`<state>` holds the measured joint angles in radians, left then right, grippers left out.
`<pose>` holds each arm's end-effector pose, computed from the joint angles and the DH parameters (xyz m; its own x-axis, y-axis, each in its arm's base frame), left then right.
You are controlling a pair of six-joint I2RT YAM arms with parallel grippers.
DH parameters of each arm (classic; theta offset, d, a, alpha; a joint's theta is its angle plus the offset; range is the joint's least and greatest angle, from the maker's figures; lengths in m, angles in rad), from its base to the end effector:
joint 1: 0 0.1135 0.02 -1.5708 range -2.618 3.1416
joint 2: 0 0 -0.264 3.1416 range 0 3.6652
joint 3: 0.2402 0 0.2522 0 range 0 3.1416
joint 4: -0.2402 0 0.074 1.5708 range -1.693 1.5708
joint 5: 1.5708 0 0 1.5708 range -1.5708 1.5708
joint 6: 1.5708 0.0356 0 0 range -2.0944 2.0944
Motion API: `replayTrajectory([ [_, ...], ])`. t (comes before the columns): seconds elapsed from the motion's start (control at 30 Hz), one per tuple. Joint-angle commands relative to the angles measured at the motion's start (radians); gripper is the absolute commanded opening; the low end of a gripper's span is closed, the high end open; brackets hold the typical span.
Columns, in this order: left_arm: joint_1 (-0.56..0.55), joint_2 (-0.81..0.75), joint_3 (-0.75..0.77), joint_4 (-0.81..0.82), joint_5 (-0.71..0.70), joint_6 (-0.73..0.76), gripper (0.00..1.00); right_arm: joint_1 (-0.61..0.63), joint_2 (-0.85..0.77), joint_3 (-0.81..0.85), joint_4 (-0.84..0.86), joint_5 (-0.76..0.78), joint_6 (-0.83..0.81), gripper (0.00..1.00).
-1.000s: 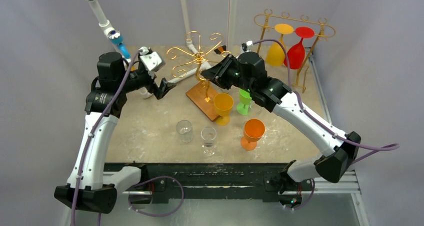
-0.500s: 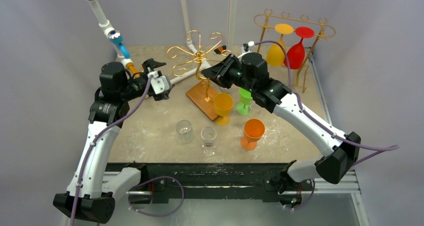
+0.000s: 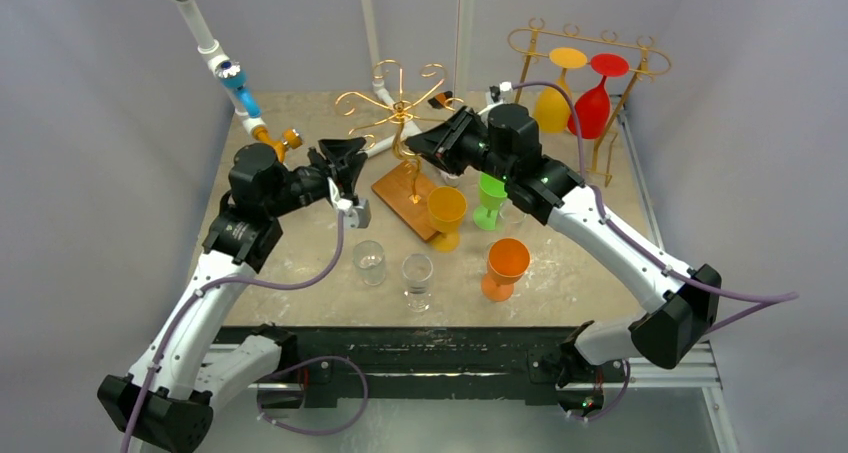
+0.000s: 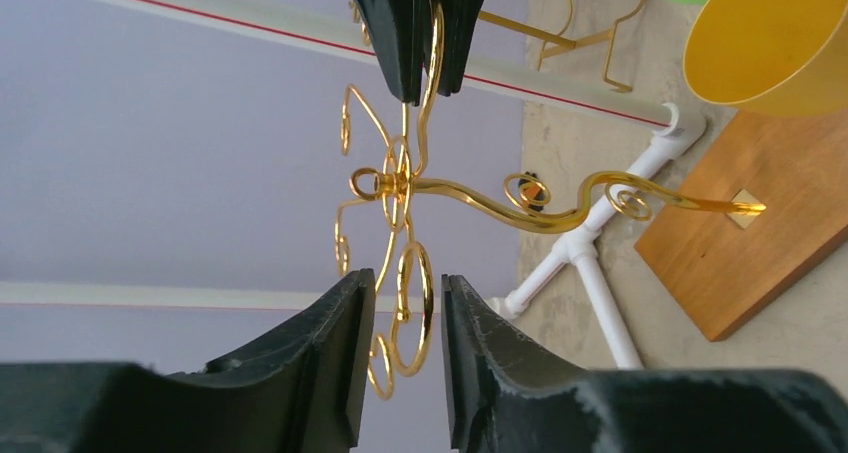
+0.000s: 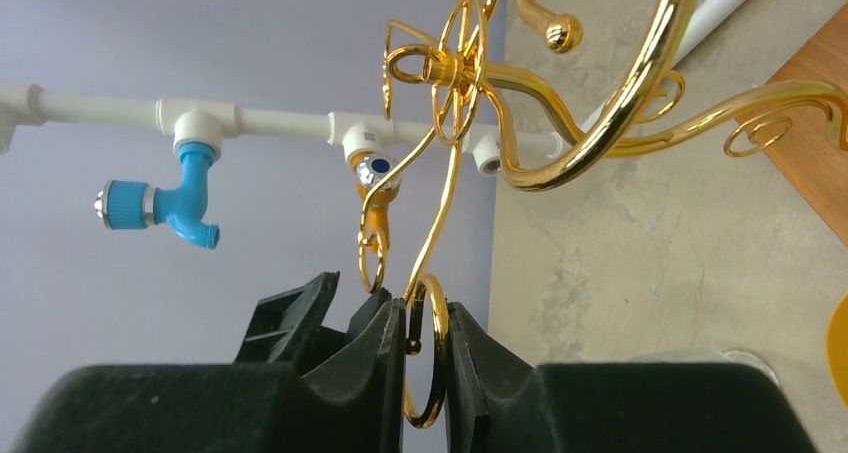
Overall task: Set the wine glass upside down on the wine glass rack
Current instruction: Move the wine rack to the center of the board.
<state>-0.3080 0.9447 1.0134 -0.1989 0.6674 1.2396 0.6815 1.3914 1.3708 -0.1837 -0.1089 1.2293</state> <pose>0.1903 -0.0836 0.3909 0.7380 0.5447 -0.3984 0.3846 0.1457 0.9115 0.2509 0.2085 0.4060 -0.7207 0.6215 -0.3072 -0.0889 0.3565 0.9300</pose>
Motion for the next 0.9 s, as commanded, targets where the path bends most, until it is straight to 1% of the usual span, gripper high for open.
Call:
replayTrajectory([
  [0.0,-0.039,0.005,-0.026,0.13,-0.005,0.12,0.26,-0.009,-0.005,-0.026,0.009,-0.025,-0.021,0.02],
  [0.17,-0.056,0.018,-0.025,0.128,-0.037,0.191,0.14,-0.013,-0.013,-0.037,0.011,-0.033,-0.023,0.01],
  [0.27,-0.06,0.009,-0.032,0.128,-0.04,0.224,0.0,-0.018,-0.018,-0.045,0.012,-0.038,-0.026,0.01],
  [0.47,-0.091,-0.045,-0.037,0.146,-0.015,0.221,0.0,-0.036,-0.034,-0.068,-0.002,-0.044,-0.042,0.03],
  [0.6,-0.113,-0.063,-0.009,0.086,-0.026,0.215,0.0,-0.042,-0.049,-0.094,-0.006,-0.043,-0.052,0.04],
  [0.87,-0.146,-0.085,0.016,0.118,-0.034,0.18,0.0,-0.046,-0.072,-0.149,-0.001,-0.059,-0.045,0.04],
])
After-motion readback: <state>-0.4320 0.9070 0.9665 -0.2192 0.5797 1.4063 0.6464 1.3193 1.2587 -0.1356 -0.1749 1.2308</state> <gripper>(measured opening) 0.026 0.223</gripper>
